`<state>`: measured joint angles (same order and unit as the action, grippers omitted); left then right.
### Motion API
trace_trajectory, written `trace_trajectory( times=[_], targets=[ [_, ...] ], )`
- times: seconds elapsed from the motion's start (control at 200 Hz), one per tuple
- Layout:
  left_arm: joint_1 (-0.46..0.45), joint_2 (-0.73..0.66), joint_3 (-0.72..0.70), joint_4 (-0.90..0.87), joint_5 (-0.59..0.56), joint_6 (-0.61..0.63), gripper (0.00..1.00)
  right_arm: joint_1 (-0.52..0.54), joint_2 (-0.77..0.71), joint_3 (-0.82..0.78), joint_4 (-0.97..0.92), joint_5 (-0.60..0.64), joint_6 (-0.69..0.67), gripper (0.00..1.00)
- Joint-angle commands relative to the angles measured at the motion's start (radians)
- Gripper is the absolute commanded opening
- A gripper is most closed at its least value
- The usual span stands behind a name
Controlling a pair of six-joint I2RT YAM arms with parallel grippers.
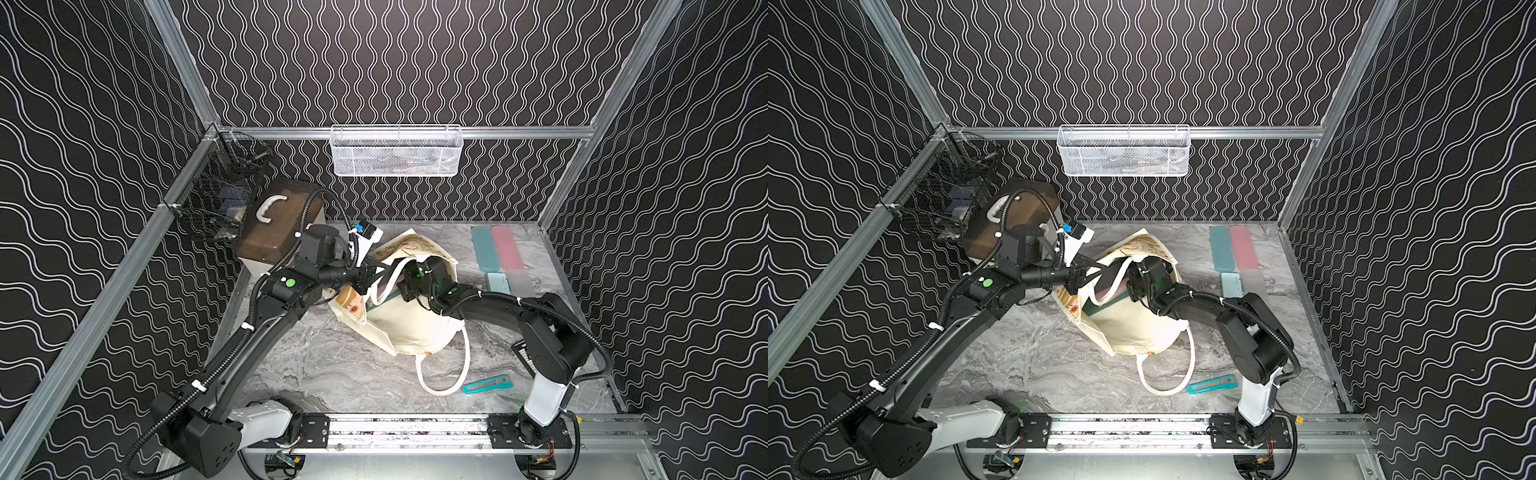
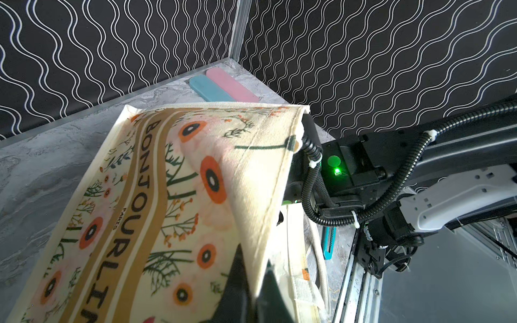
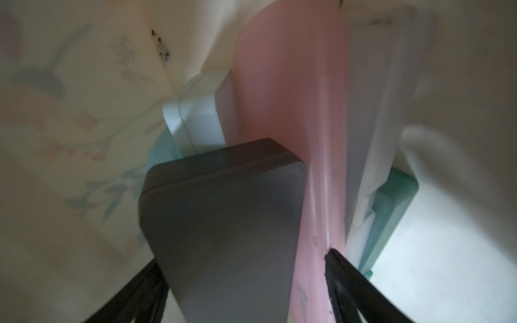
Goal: Take out the pencil case from the canvas bag
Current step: Pick up the pencil case from the canvas bag.
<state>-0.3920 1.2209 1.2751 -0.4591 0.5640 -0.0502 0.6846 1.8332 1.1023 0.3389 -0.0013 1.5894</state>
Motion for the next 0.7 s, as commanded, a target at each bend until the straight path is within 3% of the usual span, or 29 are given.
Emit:
trace_trajectory(
  times=[0.0,0.25,0.696],
  targets=[
    [-0.002,-0.008,0.011,0.083,0.155,0.019,0.0,-0.014,0.023,-0.007,-0.081,0.041,0.036,0.82],
    [-0.002,-0.008,0.021,0.064,0.111,0.039,0.0,-0.014,0.004,-0.021,-0.086,0.039,0.016,0.65],
    [-0.002,-0.011,0.027,0.035,0.021,0.072,0.0,-0.004,-0.159,-0.085,-0.106,0.073,-0.104,0.57]
  ],
)
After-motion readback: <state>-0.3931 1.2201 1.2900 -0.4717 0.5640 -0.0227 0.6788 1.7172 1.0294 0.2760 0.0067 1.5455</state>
